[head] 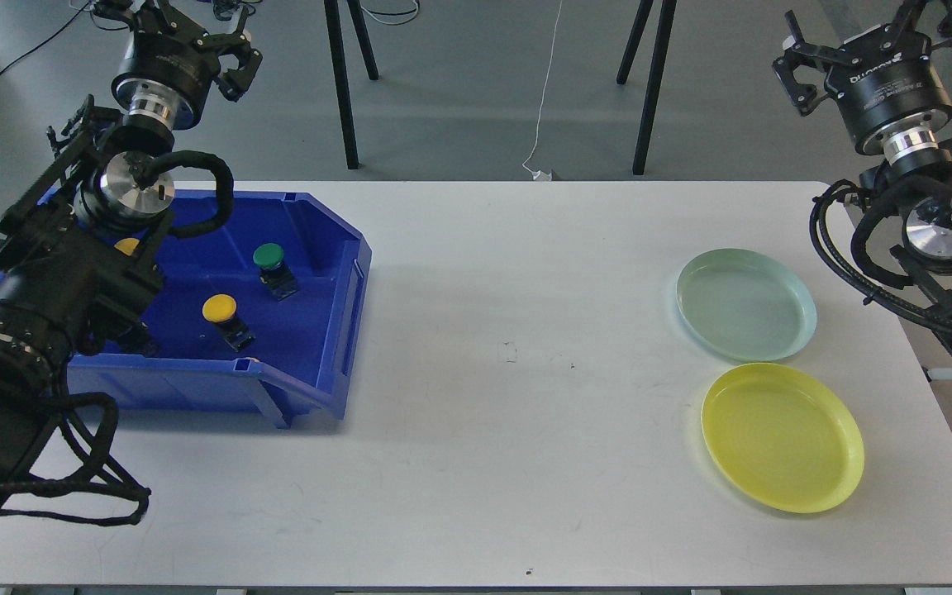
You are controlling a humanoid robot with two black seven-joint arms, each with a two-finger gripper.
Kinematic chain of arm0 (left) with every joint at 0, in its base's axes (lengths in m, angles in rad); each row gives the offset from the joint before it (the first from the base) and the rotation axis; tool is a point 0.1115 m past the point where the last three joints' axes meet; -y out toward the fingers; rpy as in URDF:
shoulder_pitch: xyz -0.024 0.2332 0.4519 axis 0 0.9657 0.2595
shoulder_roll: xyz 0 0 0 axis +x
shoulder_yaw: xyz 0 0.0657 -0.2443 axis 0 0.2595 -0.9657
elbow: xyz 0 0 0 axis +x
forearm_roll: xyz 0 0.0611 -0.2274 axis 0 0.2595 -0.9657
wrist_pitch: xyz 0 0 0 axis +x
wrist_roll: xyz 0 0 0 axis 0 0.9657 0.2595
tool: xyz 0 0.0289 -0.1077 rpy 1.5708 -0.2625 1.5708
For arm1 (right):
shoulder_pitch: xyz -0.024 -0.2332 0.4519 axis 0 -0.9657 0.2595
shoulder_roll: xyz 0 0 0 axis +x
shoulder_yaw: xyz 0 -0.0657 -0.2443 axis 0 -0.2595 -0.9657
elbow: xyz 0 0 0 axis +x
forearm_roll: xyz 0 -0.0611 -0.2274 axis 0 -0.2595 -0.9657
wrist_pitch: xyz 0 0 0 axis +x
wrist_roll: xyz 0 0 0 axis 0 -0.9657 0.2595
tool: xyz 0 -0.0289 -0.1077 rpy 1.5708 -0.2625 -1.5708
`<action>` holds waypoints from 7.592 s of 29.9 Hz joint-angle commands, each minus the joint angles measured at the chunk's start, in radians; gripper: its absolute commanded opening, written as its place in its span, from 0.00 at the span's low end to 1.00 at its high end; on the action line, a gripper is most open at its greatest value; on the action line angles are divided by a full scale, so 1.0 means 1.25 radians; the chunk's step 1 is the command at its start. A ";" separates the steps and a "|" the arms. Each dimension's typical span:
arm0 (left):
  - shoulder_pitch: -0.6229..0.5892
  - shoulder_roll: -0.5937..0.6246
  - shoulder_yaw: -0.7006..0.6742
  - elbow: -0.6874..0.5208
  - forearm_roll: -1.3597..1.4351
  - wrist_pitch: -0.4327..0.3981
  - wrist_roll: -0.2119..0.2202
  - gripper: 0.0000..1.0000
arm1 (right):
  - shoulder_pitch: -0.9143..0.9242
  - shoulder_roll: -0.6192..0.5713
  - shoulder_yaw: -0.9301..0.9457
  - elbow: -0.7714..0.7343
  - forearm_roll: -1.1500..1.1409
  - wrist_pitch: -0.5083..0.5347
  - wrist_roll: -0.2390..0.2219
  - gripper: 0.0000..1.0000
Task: Pass button and place on color plate
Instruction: 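Move the left gripper over the blue bin toward a green-topped button, then lower the left gripper into the bin and grasp the green-topped button, then lift the green-topped button out of the bin with the left gripper, then pass the green-topped button from the left gripper to the right gripper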
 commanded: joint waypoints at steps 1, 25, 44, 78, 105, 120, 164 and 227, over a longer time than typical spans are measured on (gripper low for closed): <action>0.000 0.002 0.000 -0.003 0.002 0.001 -0.001 1.00 | -0.001 -0.002 0.000 0.005 0.000 -0.013 0.000 0.99; 0.014 0.536 0.314 -0.449 0.448 0.120 0.012 0.97 | 0.030 -0.022 0.000 0.023 -0.001 -0.072 0.005 0.99; 0.068 0.710 0.568 -0.583 1.228 0.092 0.030 0.88 | 0.025 -0.055 0.007 0.014 -0.004 -0.073 0.007 0.99; 0.068 0.578 0.600 -0.391 1.237 -0.174 0.030 0.79 | 0.026 -0.048 0.002 0.019 -0.006 -0.099 0.007 0.99; 0.084 0.558 0.650 -0.359 1.244 -0.174 0.035 0.72 | 0.026 -0.043 0.001 0.019 -0.006 -0.099 0.007 0.99; 0.074 0.558 0.662 -0.354 1.246 -0.174 0.031 0.40 | 0.026 -0.043 0.002 0.018 -0.006 -0.100 0.007 0.99; -0.054 0.528 0.347 -0.526 0.597 -0.174 0.020 0.29 | -0.030 -0.093 -0.010 0.231 -0.378 -0.108 0.115 0.96; -0.017 0.170 0.349 -0.435 0.588 -0.174 0.064 0.30 | -0.083 0.275 -0.094 0.201 -1.058 -0.421 0.165 0.69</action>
